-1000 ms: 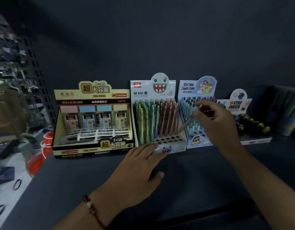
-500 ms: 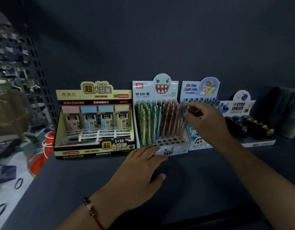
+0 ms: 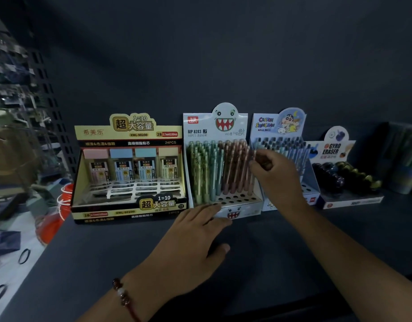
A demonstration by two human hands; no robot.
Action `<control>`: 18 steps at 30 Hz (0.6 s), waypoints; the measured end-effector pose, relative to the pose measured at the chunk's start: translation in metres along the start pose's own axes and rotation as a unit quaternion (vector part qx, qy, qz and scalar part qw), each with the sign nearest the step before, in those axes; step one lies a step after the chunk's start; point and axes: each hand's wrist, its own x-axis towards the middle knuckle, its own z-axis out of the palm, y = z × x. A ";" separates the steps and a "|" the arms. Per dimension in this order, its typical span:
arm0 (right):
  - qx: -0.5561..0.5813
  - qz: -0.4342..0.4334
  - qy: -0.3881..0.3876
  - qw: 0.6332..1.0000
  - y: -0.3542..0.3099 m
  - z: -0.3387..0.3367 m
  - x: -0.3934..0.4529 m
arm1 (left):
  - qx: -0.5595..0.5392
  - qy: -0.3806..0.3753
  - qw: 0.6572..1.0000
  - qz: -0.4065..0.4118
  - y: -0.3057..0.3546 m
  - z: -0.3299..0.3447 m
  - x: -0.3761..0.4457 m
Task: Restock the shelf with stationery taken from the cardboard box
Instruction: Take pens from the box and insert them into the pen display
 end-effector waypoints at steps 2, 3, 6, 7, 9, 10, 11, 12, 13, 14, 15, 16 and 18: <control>0.004 0.002 0.008 1.000 -0.001 0.002 0.000 | 0.000 0.001 1.000 -0.001 0.001 -0.001 0.000; 0.005 0.002 0.010 1.000 -0.001 0.002 -0.001 | 0.000 -0.001 1.000 -0.003 0.001 -0.001 0.000; 0.007 0.004 0.006 1.000 0.000 0.001 -0.004 | 0.001 -0.003 1.000 -0.003 0.002 0.000 0.000; 0.000 0.006 0.001 1.000 0.001 0.001 -0.006 | 0.002 -0.005 1.000 -0.002 0.003 -0.001 0.000; -0.018 0.010 -0.016 1.000 0.005 -0.001 -0.011 | 0.002 -0.007 1.000 0.000 0.004 0.000 -0.001; -0.025 0.010 -0.026 0.999 0.007 -0.002 -0.014 | 0.000 -0.007 1.000 0.002 0.004 0.000 -0.001; -0.028 0.008 -0.036 0.999 0.007 -0.005 -0.017 | -0.003 -0.006 1.000 0.003 0.004 0.001 -0.001; -0.030 0.007 -0.046 0.998 0.008 -0.009 -0.021 | -0.008 -0.006 1.000 0.005 0.004 0.001 -0.001; -0.030 0.006 -0.057 0.998 0.008 -0.014 -0.026 | -0.013 -0.007 1.000 0.007 0.003 0.001 -0.001; -0.030 0.005 -0.067 0.997 0.008 -0.021 -0.031 | -0.019 -0.010 1.000 0.012 0.003 0.001 -0.001; -0.030 0.003 -0.075 0.997 0.008 -0.029 -0.038 | -0.031 -0.014 0.999 0.018 0.004 0.000 -0.002; -0.031 -0.001 -0.082 0.996 0.008 -0.039 -0.046 | -0.048 -0.022 0.998 0.024 0.005 -0.001 -0.002; -0.031 -0.008 -0.108 0.994 0.008 -0.064 -0.066 | -0.099 -0.044 0.994 0.024 0.011 -0.004 -0.003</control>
